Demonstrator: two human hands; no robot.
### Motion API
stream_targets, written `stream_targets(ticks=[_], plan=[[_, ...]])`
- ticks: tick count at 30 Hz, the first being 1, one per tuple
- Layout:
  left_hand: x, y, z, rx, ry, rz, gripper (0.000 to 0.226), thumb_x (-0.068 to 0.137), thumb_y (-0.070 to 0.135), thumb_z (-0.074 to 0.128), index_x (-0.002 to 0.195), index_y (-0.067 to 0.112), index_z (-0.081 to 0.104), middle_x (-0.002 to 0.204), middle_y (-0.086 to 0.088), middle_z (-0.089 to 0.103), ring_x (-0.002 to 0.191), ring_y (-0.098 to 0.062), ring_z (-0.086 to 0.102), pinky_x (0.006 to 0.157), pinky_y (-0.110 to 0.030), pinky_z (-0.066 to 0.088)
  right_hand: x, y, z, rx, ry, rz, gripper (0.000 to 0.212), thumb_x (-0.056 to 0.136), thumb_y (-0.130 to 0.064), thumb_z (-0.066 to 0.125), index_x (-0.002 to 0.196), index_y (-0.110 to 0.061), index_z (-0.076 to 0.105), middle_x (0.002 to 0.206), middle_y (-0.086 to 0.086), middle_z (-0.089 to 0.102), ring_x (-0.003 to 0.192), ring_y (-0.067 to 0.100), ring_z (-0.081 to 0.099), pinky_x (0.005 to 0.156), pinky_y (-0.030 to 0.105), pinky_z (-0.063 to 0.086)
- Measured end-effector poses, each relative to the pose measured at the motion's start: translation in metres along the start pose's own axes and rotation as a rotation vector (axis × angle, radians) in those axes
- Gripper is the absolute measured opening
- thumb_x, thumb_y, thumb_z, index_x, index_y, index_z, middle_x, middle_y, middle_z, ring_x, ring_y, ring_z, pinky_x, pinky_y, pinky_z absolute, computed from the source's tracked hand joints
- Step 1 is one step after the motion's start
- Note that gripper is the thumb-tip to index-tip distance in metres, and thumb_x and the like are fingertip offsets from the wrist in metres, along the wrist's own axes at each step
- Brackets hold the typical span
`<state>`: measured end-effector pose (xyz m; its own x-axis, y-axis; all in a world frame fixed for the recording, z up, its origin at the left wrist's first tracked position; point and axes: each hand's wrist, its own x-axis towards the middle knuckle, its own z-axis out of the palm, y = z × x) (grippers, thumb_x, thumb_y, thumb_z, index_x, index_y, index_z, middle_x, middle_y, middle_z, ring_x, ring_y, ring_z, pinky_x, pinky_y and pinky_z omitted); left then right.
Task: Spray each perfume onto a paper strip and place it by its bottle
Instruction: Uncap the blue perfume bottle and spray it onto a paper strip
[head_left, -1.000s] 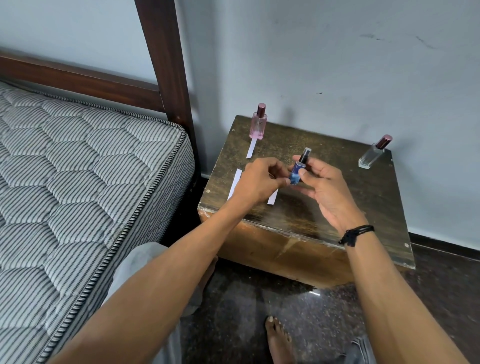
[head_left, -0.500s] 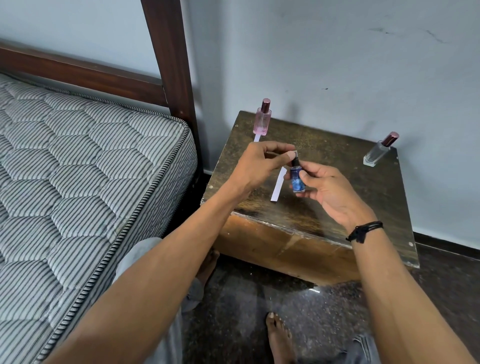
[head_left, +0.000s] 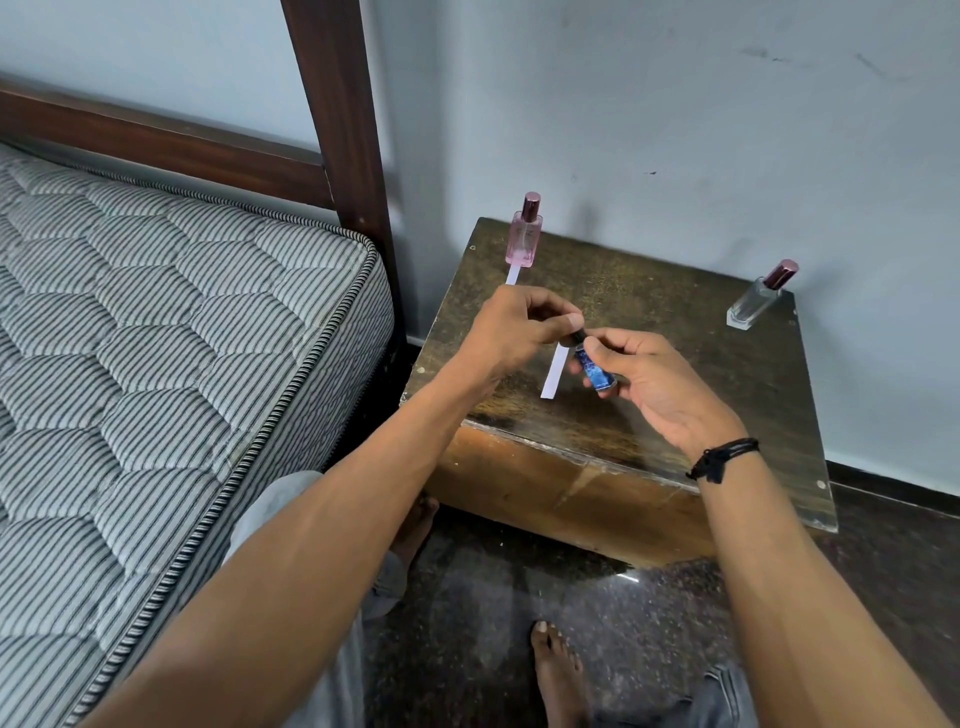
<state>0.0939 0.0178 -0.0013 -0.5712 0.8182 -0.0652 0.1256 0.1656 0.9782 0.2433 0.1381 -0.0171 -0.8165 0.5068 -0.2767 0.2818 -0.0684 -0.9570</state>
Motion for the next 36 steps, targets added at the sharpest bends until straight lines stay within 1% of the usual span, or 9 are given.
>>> stream_targets(ticks=[12,21,25,26,28,30,31,34,36], plan=[[0.001,0.000,-0.001,0.012,0.036,-0.030,0.009,0.087,0.015,0.076,0.094,0.011,0.077,0.086,-0.002,0.077,0.086,-0.014,0.071,0.097,-0.042,0.054,0.001,-0.002,0.002,-0.059,0.011,-0.036,0.019,0.103,-0.017,0.059,0.110,-0.023,0.077,0.090,0.004,0.077,0.079,0.014,0.063,0.071,0.027,0.046],[0.002,-0.001,0.000,-0.003,0.067,-0.021,0.010,0.087,0.014,0.076,0.096,0.010,0.077,0.086,0.002,0.075,0.085,-0.009,0.070,0.090,-0.026,0.055,0.000,-0.003,-0.002,-0.058,-0.002,-0.050,0.020,0.103,-0.017,0.060,0.109,-0.023,0.077,0.091,0.005,0.075,0.078,0.012,0.062,0.073,0.029,0.048],[0.002,0.001,0.002,0.010,0.057,-0.036,0.007,0.087,0.011,0.075,0.093,0.011,0.078,0.089,0.001,0.076,0.088,-0.014,0.069,0.090,-0.031,0.056,0.001,-0.003,-0.001,-0.066,0.006,-0.057,0.020,0.103,-0.014,0.059,0.113,-0.020,0.075,0.089,0.005,0.075,0.077,0.012,0.062,0.071,0.026,0.050],[0.002,0.002,-0.003,-0.027,0.098,-0.043,0.007,0.087,0.007,0.074,0.092,0.009,0.077,0.086,0.000,0.075,0.084,-0.014,0.068,0.090,-0.033,0.056,0.001,-0.002,-0.002,-0.105,-0.001,-0.057,0.020,0.103,-0.013,0.059,0.115,-0.016,0.075,0.088,0.005,0.073,0.076,0.013,0.060,0.070,0.025,0.049],[0.010,0.005,-0.030,-0.206,0.312,-0.093,0.007,0.086,-0.002,0.071,0.087,0.003,0.076,0.077,-0.001,0.072,0.071,-0.011,0.064,0.084,-0.035,0.057,-0.004,0.003,-0.010,-0.204,0.002,-0.044,0.021,0.103,-0.009,0.059,0.119,-0.008,0.073,0.086,0.006,0.070,0.077,0.016,0.056,0.069,0.024,0.047],[0.019,0.003,-0.059,-0.277,0.493,-0.112,0.011,0.086,0.002,0.073,0.076,0.007,0.076,0.067,0.004,0.070,0.063,-0.005,0.061,0.073,-0.028,0.056,-0.012,0.006,-0.024,-0.140,0.078,-0.033,0.021,0.102,-0.007,0.059,0.117,-0.009,0.074,0.088,0.007,0.071,0.081,0.018,0.057,0.073,0.027,0.046],[0.019,0.002,-0.065,-0.277,0.504,-0.108,0.013,0.086,0.006,0.074,0.074,0.011,0.076,0.066,0.004,0.070,0.064,-0.005,0.061,0.070,-0.026,0.054,-0.015,0.005,-0.030,-0.068,0.114,-0.047,0.021,0.102,-0.007,0.059,0.115,-0.012,0.075,0.090,0.007,0.073,0.082,0.018,0.059,0.074,0.028,0.047],[0.015,0.001,-0.046,-0.208,0.366,-0.071,0.006,0.087,0.015,0.075,0.082,0.015,0.077,0.074,0.002,0.071,0.068,-0.008,0.062,0.071,-0.026,0.057,-0.010,-0.005,-0.027,-0.015,0.162,-0.085,0.022,0.103,-0.010,0.058,0.115,-0.017,0.075,0.093,0.005,0.075,0.086,0.017,0.062,0.076,0.029,0.051],[0.015,-0.002,-0.030,-0.116,0.289,-0.070,0.005,0.088,0.017,0.075,0.086,0.013,0.076,0.079,-0.002,0.073,0.072,-0.013,0.064,0.084,-0.037,0.060,-0.005,-0.008,-0.014,-0.057,0.146,-0.104,0.021,0.103,-0.010,0.059,0.117,-0.016,0.074,0.094,0.006,0.075,0.085,0.018,0.062,0.076,0.028,0.052]])
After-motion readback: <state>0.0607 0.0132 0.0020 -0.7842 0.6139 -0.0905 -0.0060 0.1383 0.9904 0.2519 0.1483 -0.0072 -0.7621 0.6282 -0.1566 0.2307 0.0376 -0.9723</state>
